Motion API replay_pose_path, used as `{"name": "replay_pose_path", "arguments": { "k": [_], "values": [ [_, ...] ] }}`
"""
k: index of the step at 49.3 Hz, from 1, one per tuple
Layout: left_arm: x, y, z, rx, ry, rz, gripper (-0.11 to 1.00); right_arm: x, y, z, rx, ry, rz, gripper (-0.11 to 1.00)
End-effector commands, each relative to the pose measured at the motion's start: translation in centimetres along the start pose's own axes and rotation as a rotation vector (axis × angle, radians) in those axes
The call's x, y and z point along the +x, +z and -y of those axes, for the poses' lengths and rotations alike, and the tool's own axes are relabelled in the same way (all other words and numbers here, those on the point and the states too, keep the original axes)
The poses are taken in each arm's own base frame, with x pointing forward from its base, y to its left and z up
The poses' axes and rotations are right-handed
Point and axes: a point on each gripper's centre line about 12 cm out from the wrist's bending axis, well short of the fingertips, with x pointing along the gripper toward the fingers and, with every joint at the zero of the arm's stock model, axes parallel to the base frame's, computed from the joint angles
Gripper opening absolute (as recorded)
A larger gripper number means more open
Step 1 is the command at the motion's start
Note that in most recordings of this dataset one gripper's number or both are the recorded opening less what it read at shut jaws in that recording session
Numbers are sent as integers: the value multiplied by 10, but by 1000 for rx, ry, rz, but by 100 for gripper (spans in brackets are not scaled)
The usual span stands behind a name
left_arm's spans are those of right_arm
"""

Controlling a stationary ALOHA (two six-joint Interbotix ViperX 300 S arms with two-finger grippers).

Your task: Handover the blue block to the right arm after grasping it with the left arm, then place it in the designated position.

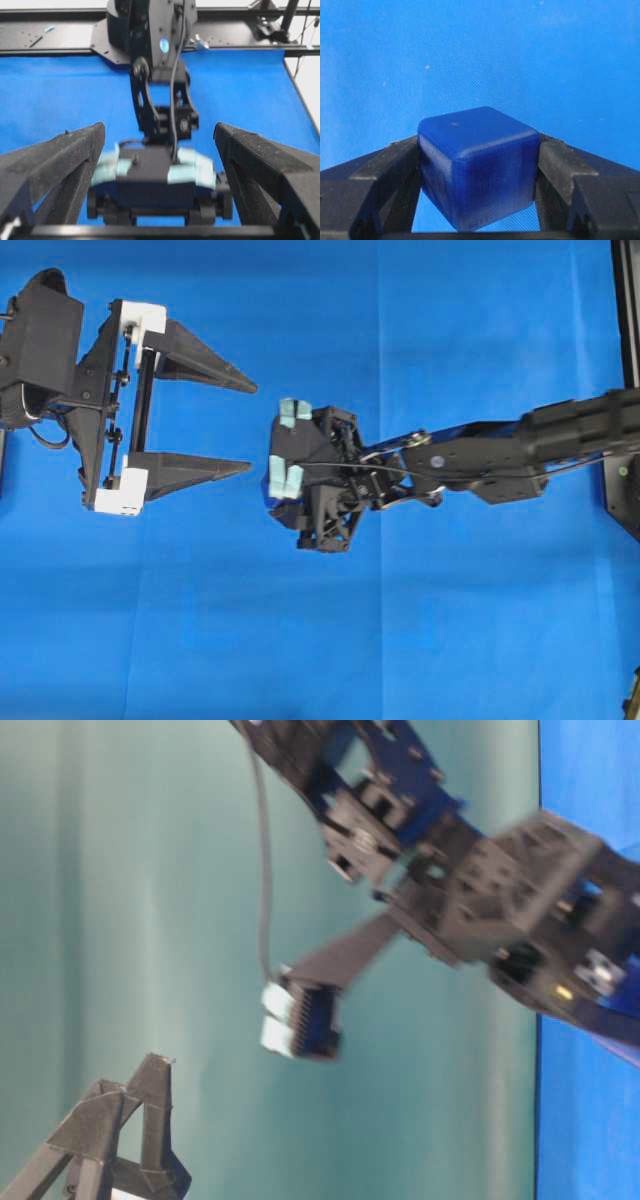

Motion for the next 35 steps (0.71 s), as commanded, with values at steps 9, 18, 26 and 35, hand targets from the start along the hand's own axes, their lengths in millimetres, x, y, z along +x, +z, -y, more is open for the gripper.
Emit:
{"name": "replay_pose_path", "arguments": {
  "k": [9,18,26,35],
  "values": [
    [-9,14,-1,-2,3,46,93,23,4,-5,31,19,8,54],
    [-8,15,-1,-2,3,46,93,26,4,-9,35,42,22,54],
    [-8,14,-1,-2,3,45,93,26,3,-9,36,51,26,54],
    [-8,14,-1,0,3,44,93,28,-1,-8,39,49,15,54]
  ]
}}
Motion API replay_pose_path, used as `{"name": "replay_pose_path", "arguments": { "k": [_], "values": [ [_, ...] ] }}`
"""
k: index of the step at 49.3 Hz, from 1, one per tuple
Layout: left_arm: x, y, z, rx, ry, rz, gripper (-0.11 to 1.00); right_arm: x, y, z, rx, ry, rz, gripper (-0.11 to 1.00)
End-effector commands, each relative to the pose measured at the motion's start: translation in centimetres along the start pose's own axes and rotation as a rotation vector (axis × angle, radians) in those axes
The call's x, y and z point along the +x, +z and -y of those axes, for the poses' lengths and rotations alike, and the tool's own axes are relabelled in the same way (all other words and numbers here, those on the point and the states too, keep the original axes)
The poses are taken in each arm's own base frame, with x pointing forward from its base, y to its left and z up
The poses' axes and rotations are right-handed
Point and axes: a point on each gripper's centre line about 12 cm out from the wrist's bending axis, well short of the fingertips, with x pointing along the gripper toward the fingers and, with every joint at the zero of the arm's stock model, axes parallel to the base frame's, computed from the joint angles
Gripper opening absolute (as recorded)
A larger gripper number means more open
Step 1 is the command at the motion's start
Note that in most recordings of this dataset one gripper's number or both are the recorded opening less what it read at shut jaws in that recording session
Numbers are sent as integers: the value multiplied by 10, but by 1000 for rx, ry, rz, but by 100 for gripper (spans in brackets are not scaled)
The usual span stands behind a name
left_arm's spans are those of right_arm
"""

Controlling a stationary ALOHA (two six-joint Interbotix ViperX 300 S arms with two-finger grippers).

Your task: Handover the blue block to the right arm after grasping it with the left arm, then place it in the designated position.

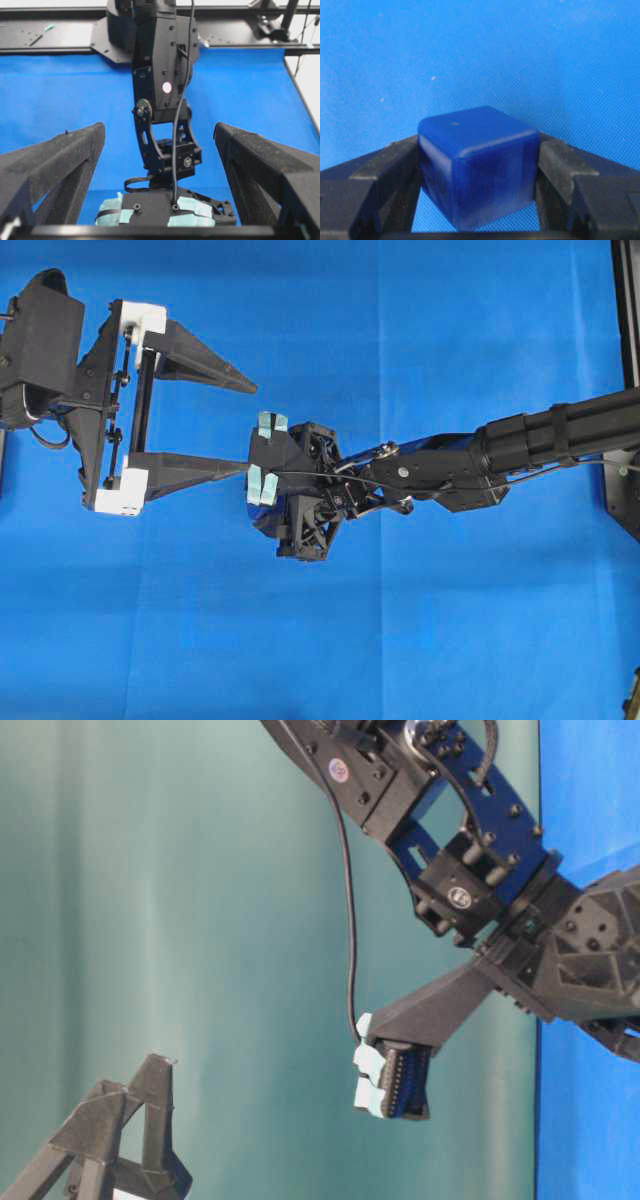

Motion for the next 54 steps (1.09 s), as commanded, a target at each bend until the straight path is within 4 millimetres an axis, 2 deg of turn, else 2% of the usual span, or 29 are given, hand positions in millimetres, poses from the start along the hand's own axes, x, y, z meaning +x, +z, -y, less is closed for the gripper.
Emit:
{"name": "replay_pose_path", "arguments": {
  "k": [1,29,35,39,46,54],
  "values": [
    [-7,14,-1,0,3,44,93,-6,9,-6,7,18,28,54],
    [-7,15,-1,3,3,46,93,-6,10,-6,31,18,28,55],
    [-7,14,-1,4,3,44,93,-6,11,-7,37,18,30,86],
    [-8,14,-1,3,3,46,93,-6,12,-7,37,19,33,98],
    [-9,15,-1,6,3,48,93,-7,16,-8,36,16,37,95],
    [-9,14,-1,4,3,46,93,-13,20,-7,34,-3,34,97]
  ]
}}
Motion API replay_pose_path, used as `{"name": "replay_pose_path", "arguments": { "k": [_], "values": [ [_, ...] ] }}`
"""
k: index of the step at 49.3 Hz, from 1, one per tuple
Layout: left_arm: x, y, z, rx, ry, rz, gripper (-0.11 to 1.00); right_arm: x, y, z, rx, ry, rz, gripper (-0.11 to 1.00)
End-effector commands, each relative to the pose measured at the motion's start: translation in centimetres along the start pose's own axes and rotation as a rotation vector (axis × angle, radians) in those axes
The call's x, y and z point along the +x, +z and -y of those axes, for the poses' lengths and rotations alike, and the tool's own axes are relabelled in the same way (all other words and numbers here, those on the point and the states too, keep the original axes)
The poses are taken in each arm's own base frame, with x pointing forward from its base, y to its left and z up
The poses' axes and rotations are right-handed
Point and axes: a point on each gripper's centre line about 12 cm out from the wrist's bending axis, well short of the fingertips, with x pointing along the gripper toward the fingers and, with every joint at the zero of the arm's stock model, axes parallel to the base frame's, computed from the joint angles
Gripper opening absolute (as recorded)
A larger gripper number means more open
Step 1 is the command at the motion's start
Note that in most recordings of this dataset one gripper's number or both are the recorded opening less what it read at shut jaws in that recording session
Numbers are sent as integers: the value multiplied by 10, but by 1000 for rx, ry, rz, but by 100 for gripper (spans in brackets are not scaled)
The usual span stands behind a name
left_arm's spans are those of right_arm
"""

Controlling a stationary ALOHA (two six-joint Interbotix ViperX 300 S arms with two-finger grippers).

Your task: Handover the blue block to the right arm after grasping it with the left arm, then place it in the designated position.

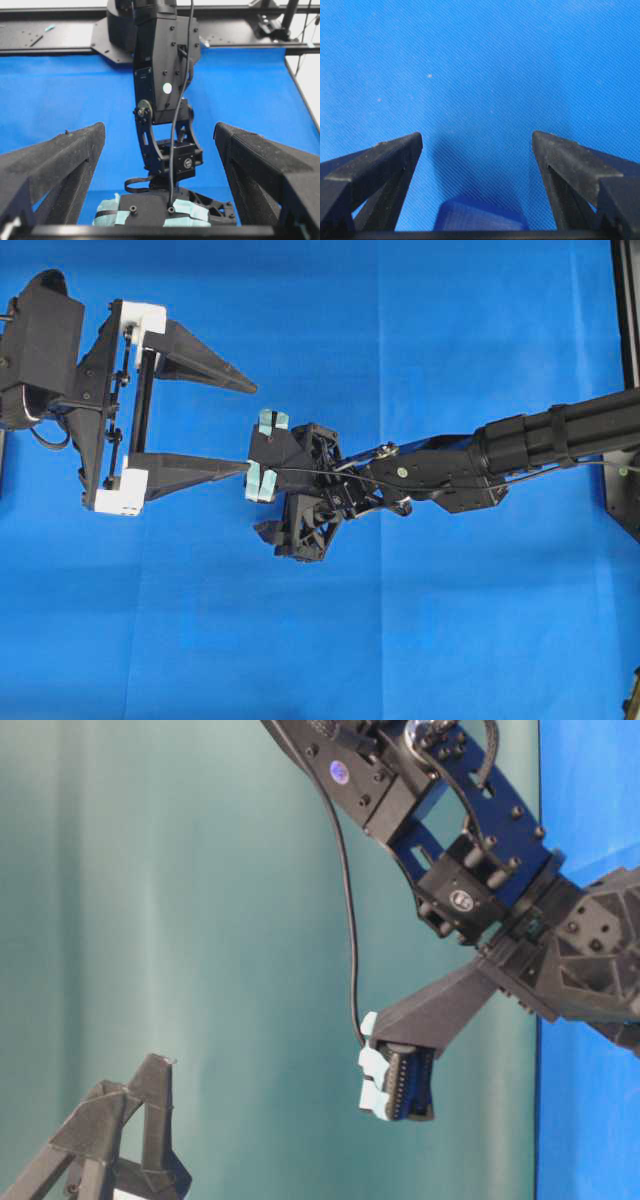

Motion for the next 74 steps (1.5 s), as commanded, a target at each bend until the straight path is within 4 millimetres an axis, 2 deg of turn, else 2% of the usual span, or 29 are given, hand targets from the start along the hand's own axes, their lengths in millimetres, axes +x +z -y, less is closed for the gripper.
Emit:
{"name": "replay_pose_path", "arguments": {
  "k": [1,10,26,54,63,74],
  "values": [
    [-9,14,0,0,2,48,93,-17,22,-8,-2,12,51,97],
    [-9,14,0,1,2,49,93,-44,39,-12,-22,-4,84,97],
    [-9,14,0,-2,2,44,93,-113,65,-13,-43,-38,165,97],
    [-8,14,0,4,2,44,93,-216,75,-9,-51,-26,314,97],
    [-8,14,0,3,2,44,93,-243,76,-9,-68,-10,371,97],
    [-8,14,0,1,2,44,93,-265,72,-7,-73,2,411,97]
  ]
}}
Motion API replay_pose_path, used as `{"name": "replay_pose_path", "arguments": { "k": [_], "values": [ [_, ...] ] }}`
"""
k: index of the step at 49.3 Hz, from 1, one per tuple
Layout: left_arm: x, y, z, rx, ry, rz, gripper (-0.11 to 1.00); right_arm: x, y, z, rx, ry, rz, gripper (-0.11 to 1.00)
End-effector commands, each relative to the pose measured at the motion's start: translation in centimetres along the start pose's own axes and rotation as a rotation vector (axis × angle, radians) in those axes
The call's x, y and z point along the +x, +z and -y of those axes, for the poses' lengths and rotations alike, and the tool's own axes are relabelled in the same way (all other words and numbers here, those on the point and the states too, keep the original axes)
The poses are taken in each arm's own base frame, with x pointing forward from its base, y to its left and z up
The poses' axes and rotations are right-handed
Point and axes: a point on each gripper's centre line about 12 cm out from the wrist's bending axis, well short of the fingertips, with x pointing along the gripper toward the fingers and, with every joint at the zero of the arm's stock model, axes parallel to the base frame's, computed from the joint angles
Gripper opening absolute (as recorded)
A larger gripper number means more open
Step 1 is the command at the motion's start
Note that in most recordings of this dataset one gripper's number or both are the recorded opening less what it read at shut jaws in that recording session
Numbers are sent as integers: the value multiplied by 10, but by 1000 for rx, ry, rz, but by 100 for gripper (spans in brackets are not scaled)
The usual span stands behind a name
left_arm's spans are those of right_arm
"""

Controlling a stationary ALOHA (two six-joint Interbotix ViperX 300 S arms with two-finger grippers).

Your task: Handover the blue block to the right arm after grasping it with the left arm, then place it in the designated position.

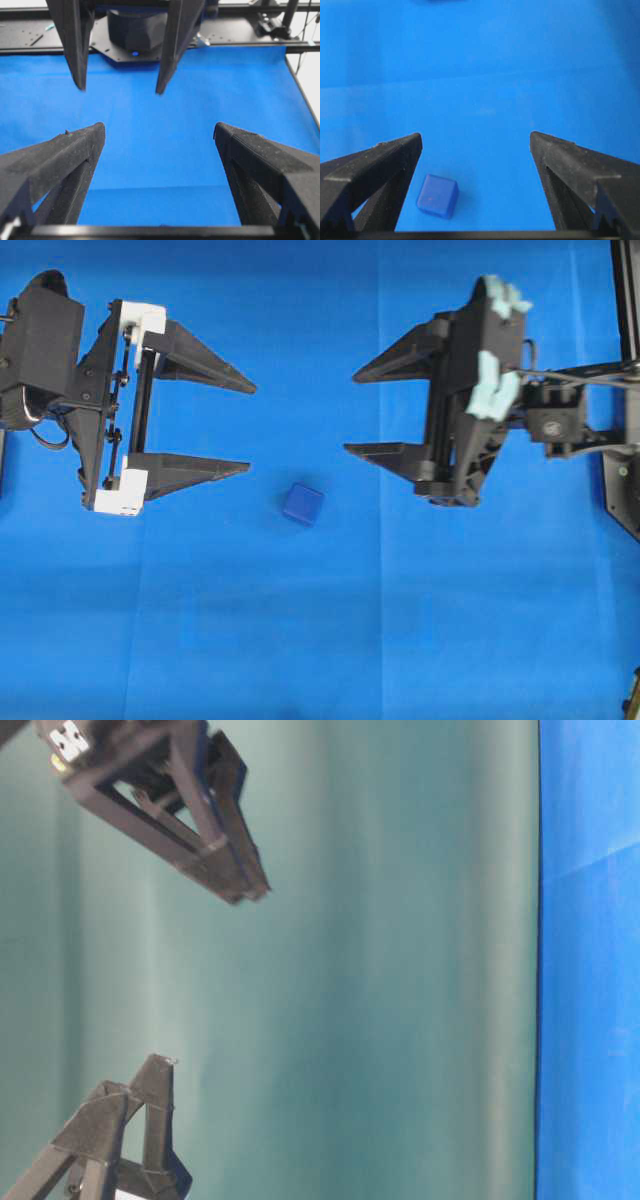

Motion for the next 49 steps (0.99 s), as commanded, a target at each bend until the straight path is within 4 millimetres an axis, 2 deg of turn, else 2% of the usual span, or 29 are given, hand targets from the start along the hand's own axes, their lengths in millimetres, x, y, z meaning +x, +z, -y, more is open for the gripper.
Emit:
{"name": "replay_pose_path", "arguments": {
  "k": [1,29,49],
  "values": [
    [-8,14,-1,-2,3,48,93,-14,10,-2,0,18,44,97],
    [-7,15,-1,-5,3,48,93,-20,11,-2,-14,29,66,97],
    [-7,14,-1,-2,3,46,93,-43,23,-6,-45,94,167,97]
  ]
}}
